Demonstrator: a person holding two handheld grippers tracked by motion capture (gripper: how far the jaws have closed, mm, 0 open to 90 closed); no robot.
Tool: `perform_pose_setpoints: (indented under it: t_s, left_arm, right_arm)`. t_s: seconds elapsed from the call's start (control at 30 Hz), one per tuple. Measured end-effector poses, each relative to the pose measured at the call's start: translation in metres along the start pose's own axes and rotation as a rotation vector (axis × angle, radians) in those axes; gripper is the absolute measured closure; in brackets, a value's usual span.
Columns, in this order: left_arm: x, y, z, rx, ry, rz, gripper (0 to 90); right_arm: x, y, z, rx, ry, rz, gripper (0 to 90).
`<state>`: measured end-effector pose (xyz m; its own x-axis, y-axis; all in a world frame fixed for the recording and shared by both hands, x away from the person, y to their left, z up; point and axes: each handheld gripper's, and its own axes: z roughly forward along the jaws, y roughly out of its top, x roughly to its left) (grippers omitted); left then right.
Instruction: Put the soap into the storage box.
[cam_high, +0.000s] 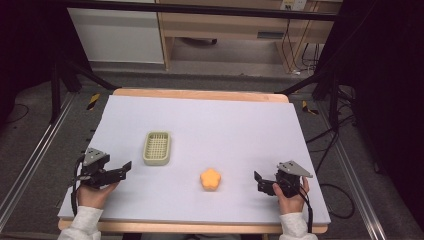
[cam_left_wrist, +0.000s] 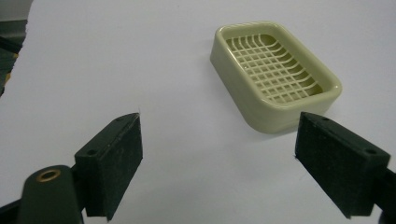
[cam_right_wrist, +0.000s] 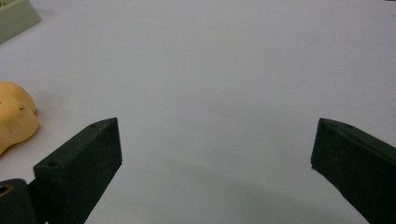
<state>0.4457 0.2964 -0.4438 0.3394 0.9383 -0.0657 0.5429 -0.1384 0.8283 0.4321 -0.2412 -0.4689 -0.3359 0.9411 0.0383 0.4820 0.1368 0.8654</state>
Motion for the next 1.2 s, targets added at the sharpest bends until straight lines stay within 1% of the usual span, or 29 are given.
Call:
perform_pose_setpoints:
  t_s: [0.03, 0.1, 0.17, 0.2, 0.23, 0.27, 0.3, 0.33, 0.37, 0.5, 0.53, 0.57, 0.63, 0.7, 0.83, 1.0, 1.07, 1.1, 1.17, 1.2]
  left_arm:
    - [-0.002, 0.001, 0.000, -0.002, -0.004, 0.001, 14.6]
    - [-0.005, 0.002, -0.001, -0.002, -0.010, 0.016, 14.5]
    - [-0.010, 0.004, -0.001, -0.003, -0.017, 0.016, 14.4]
    - [-0.011, 0.005, -0.002, -0.001, -0.022, 0.024, 14.4]
    - [-0.014, 0.005, -0.001, 0.004, -0.034, 0.022, 14.4]
    - [-0.016, 0.005, -0.001, 0.004, -0.038, 0.024, 14.3]
    - [-0.016, 0.005, -0.001, 0.004, -0.038, 0.024, 14.2]
    - [-0.019, 0.006, -0.001, 0.007, -0.045, 0.031, 14.2]
    - [-0.021, 0.006, -0.001, 0.006, -0.053, 0.030, 14.2]
    - [-0.029, 0.009, -0.001, 0.012, -0.078, 0.050, 14.2]
    - [-0.032, 0.009, -0.001, 0.006, -0.082, 0.046, 14.2]
    - [-0.034, 0.010, -0.002, 0.007, -0.083, 0.052, 14.2]
    - [-0.038, 0.010, -0.001, 0.003, -0.092, 0.049, 14.2]
    - [-0.042, 0.011, -0.001, 0.009, -0.099, 0.062, 14.2]
    - [-0.049, 0.012, 0.002, 0.009, -0.112, 0.066, 14.2]
    - [-0.060, 0.015, 0.006, 0.013, -0.126, 0.083, 14.0]
    - [-0.063, 0.016, 0.007, 0.020, -0.142, 0.086, 14.0]
    - [-0.065, 0.017, 0.008, 0.017, -0.146, 0.079, 13.8]
    - [-0.069, 0.019, 0.009, 0.023, -0.165, 0.084, 13.8]
    - [-0.071, 0.020, 0.010, 0.024, -0.172, 0.085, 13.8]
  right_arm:
    - [0.000, 0.000, 0.000, 0.000, -0.003, 0.003, 2.4]
    - [-0.001, 0.000, 0.000, 0.004, -0.008, -0.004, 2.5]
    - [-0.002, -0.001, 0.000, 0.004, -0.018, -0.007, 2.7]
    - [-0.003, -0.001, 0.001, 0.003, -0.023, -0.004, 2.7]
    - [-0.004, -0.001, 0.001, 0.001, -0.027, -0.005, 2.7]
    - [-0.005, -0.001, 0.001, 0.001, -0.030, -0.010, 2.8]
    - [-0.005, -0.001, 0.001, 0.001, -0.030, -0.010, 2.8]
    - [-0.005, -0.001, 0.001, 0.003, -0.030, -0.007, 2.8]
    - [-0.005, -0.001, 0.001, 0.006, -0.029, 0.002, 2.8]
    - [-0.007, -0.001, 0.001, -0.002, -0.035, 0.000, 3.0]
    - [-0.007, -0.001, 0.002, -0.001, -0.036, -0.003, 3.0]
    - [-0.008, -0.001, 0.002, -0.002, -0.040, -0.009, 3.0]
    - [-0.008, -0.001, 0.002, 0.000, -0.040, -0.007, 3.0]
    - [-0.008, -0.001, 0.003, -0.005, -0.044, -0.011, 3.0]
    - [-0.008, -0.001, 0.003, -0.009, -0.052, -0.004, 3.0]
    - [-0.008, -0.001, 0.006, -0.016, -0.068, -0.008, 3.0]
    - [-0.008, -0.001, 0.006, -0.016, -0.066, -0.003, 3.0]
    - [-0.008, -0.001, 0.006, -0.015, -0.065, 0.004, 3.1]
    - [-0.009, -0.001, 0.006, -0.019, -0.070, -0.003, 3.1]
    - [-0.008, -0.001, 0.005, -0.014, -0.064, 0.011, 3.1]
